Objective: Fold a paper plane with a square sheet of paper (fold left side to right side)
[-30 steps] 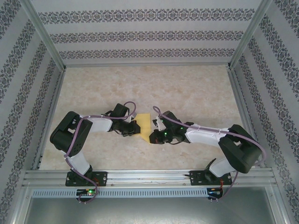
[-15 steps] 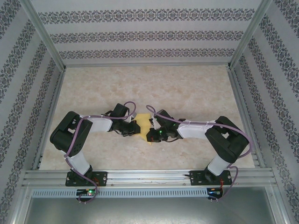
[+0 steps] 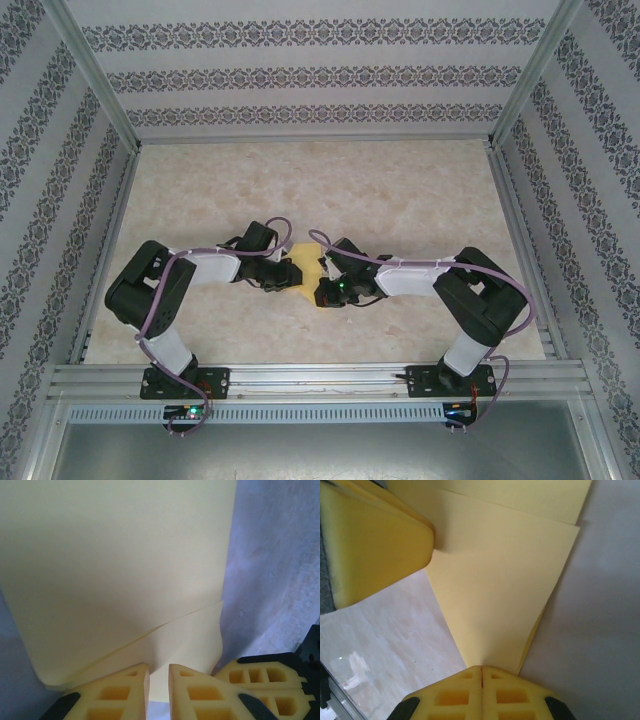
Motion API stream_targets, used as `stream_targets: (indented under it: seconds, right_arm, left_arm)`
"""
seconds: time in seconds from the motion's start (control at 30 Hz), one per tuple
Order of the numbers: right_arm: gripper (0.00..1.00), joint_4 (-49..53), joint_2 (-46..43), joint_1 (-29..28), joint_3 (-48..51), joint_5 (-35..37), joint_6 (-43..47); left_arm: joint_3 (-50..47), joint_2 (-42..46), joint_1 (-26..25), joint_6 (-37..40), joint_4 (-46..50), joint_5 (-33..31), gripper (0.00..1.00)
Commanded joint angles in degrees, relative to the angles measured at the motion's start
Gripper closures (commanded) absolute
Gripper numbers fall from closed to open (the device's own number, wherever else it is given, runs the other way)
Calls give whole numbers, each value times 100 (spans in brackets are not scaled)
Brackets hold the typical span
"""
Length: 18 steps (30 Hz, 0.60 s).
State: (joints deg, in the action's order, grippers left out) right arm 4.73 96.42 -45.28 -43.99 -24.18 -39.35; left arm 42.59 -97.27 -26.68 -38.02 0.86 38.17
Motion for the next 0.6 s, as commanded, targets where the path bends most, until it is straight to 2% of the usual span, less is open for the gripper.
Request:
stream_targets:
  seconds: [0.0,0.27,0.57]
  right_arm:
    - [100,558,192,-78,22,430,177]
    - [100,827,293,-140,-18,823,218]
    - [100,944,438,-201,-110,923,253]
  left_arm:
    - [-95,411,-23,-17,302,-398,82]
    - [-314,959,-222,-197,419,-370,90]
    - [-359,456,-675,-612,-345,-153,92]
